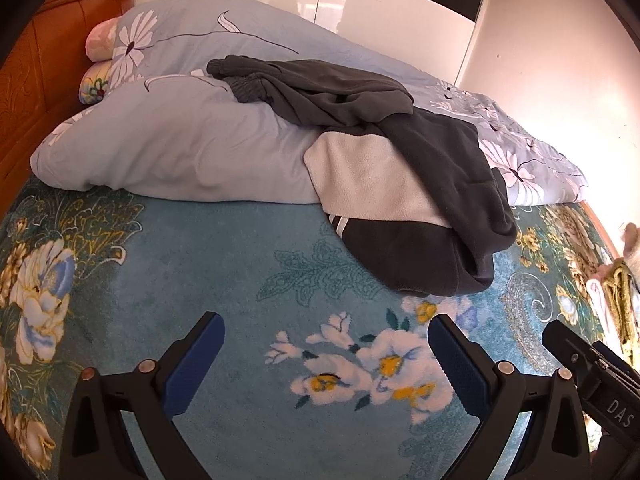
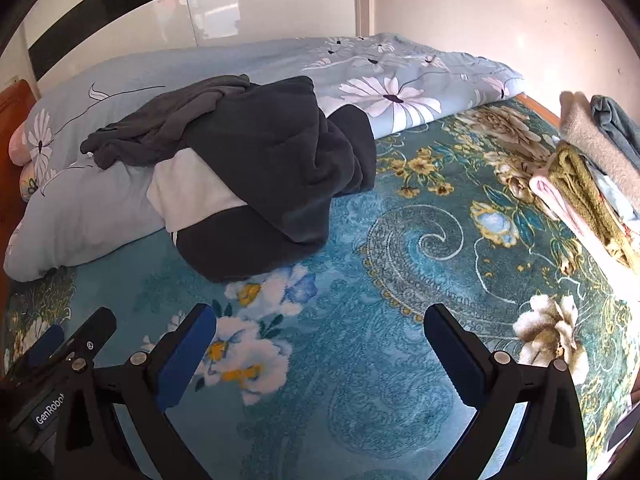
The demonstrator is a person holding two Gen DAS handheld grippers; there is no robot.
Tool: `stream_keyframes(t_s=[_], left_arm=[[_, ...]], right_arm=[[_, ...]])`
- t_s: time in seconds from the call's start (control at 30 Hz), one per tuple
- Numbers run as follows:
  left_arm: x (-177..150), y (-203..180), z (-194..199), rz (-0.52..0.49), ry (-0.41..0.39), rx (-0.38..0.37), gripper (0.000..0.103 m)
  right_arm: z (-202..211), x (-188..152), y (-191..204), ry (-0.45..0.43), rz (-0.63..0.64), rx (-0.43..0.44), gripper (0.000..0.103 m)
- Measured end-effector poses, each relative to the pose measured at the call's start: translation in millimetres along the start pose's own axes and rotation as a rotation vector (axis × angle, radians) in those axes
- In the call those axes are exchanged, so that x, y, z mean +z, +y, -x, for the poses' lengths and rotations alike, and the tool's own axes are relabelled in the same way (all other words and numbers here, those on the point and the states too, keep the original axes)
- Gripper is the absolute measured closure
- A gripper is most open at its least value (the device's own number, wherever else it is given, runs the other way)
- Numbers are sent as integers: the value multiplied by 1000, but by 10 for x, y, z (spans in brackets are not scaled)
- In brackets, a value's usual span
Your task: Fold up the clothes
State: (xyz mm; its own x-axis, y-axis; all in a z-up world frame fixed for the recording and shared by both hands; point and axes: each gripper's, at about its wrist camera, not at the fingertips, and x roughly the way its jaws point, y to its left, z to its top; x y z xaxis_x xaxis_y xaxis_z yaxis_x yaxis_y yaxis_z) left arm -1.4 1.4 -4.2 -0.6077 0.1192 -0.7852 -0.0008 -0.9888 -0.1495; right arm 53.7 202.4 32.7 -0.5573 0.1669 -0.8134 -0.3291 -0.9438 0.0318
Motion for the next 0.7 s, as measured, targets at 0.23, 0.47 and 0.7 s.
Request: stream_keyframes(t_s=[0.23, 0.47, 0.7], left_arm=[[-62, -29, -172, 7, 25, -5, 0], [-202, 9, -374, 23, 40, 10, 0], [-273, 35, -406, 35, 37, 7, 0]], right_arm=[[75, -131, 76, -163, 52, 97, 0], [-350, -183, 41, -58, -5, 99, 0], [-481, -243, 40, -22, -53, 136, 0]])
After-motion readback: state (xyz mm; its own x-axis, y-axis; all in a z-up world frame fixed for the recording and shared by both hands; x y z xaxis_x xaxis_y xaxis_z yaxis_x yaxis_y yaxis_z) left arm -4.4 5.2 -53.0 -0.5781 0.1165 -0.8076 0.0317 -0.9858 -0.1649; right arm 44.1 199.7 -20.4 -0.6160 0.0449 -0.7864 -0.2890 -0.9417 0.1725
